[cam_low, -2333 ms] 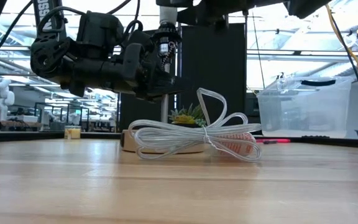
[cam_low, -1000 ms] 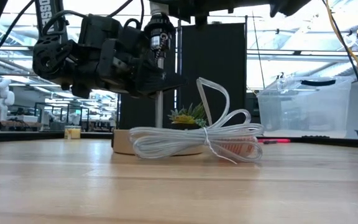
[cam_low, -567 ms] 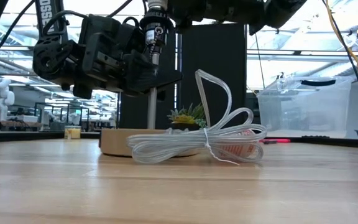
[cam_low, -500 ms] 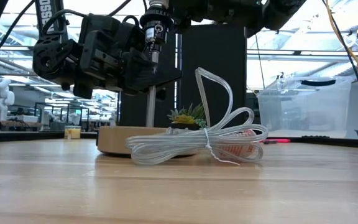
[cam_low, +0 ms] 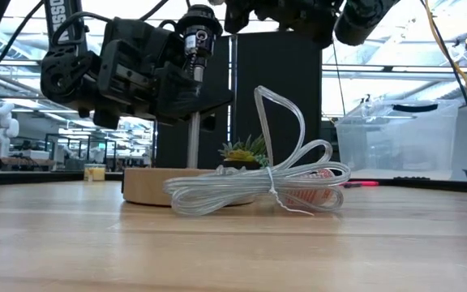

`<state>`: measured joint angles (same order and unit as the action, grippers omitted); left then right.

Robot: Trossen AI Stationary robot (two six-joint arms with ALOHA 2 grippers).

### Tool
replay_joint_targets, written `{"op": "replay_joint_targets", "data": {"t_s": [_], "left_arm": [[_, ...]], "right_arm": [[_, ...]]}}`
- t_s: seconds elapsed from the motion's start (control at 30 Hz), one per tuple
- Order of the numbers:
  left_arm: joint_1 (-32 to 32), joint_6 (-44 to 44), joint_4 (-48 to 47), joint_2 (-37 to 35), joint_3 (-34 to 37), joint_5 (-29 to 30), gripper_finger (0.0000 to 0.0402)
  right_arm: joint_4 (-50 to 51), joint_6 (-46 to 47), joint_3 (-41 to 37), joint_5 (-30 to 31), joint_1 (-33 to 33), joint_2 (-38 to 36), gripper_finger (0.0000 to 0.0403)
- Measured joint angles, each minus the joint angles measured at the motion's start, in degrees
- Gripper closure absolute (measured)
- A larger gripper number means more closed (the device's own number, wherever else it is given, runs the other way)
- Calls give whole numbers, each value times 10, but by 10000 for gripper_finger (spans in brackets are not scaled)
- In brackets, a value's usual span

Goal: Screw lightbulb
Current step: Remove the lightbulb from the lamp

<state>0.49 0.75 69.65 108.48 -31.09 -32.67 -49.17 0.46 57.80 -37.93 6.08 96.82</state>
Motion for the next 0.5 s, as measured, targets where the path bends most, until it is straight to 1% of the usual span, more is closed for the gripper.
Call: {"op": "replay_joint_targets", "data": {"t_s": [0.17, 0.27, 0.4, 0.5], "left_arm": [[0, -4, -22, -2, -1, 43, 379], [0, -5, -24, -2, -1, 64, 379], [0, -4, -18, -1, -1, 74, 379], [0, -5, -6, -1, -1, 75, 379]], "right_arm": [[18, 0, 0, 2, 10, -13, 248], [59, -9, 0, 7, 24, -33, 249], [148, -41, 0, 57, 42, -62, 251], [213, -54, 0, 79, 56, -79, 250]]}}
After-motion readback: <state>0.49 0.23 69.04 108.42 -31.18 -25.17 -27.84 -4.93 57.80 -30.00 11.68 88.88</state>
